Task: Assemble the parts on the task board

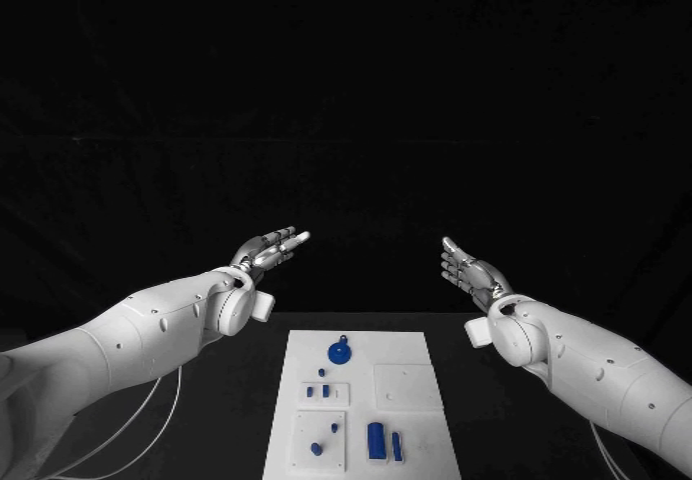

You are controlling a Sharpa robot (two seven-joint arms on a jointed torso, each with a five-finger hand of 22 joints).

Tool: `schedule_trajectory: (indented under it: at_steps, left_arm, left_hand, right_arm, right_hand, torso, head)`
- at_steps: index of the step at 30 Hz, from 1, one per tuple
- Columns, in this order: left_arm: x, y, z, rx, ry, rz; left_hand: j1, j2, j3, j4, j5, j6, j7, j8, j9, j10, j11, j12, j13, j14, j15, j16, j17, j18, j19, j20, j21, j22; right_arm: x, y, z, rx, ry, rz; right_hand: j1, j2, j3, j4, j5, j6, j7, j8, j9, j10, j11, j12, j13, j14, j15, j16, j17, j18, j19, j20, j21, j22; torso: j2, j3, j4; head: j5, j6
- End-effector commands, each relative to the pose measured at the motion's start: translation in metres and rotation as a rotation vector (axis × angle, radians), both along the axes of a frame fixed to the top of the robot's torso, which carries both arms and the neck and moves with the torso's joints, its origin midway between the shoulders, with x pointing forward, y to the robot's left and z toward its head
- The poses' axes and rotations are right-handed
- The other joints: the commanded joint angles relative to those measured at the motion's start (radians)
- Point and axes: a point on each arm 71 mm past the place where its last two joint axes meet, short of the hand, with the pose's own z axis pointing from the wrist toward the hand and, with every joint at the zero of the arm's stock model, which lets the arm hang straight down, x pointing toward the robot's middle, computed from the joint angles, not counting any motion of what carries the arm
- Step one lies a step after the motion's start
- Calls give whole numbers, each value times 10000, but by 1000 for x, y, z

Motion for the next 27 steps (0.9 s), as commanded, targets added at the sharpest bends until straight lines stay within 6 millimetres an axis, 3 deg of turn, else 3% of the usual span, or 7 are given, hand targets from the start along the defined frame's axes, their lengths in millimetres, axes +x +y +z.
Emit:
schedule_trajectory:
  at_steps: [1,4,16,27]
  left_arm:
    - [-8,-5,1,-298,-349,577]
    - [-20,-13,0,-577,-445,767]
    - [-86,-48,8,-1620,-596,1719]
    - [-109,-57,14,-1834,-555,2007]
  left_hand:
    - [-7740,-106,117,44,-200,-2323,-257,-154,-133,-2691,-259,-131,-123,-2709,-250,-145,-135,-534,-2493,-491,-162,-135]
    - [-7740,-106,117,44,-200,-2323,-257,-154,-133,-2691,-259,-131,-123,-2709,-250,-145,-135,-534,-2493,-491,-162,-135]
    - [-7740,-106,117,44,-200,-2323,-257,-154,-133,-2691,-259,-131,-123,-2709,-250,-145,-135,-534,-2493,-491,-162,-135]
    - [-7740,-106,117,44,-200,-2323,-257,-154,-133,-2691,-259,-131,-123,-2709,-250,-145,-135,-534,-2493,-491,-162,-135]
  right_arm:
    - [-3,7,13,532,-555,-568]
    - [-10,16,23,793,-837,-735]
    - [-67,50,49,1645,-1038,-1706]
    - [-93,57,52,1707,-743,-2089]
  right_hand:
    - [-3626,-166,-205,346,-229,-1378,-258,-135,-102,-1707,-305,-145,-111,-1905,-284,-144,-120,-584,-1825,-610,-189,-138]
    - [-3626,-166,-205,346,-229,-1378,-258,-135,-102,-1707,-305,-145,-111,-1905,-284,-144,-120,-584,-1825,-610,-189,-138]
    - [-3626,-166,-205,346,-229,-1378,-258,-135,-102,-1707,-305,-145,-111,-1905,-284,-144,-120,-584,-1825,-610,-189,-138]
    - [-3626,-166,-205,346,-229,-1378,-258,-135,-102,-1707,-305,-145,-111,-1905,-284,-144,-120,-584,-1825,-610,-189,-138]
  torso:
    - [124,151,293]
    - [141,173,336]
    - [141,174,337]
    - [141,174,337]
  head:
    - [-268,52]
    - [-315,61]
    - [-315,61]
    - [-315,61]
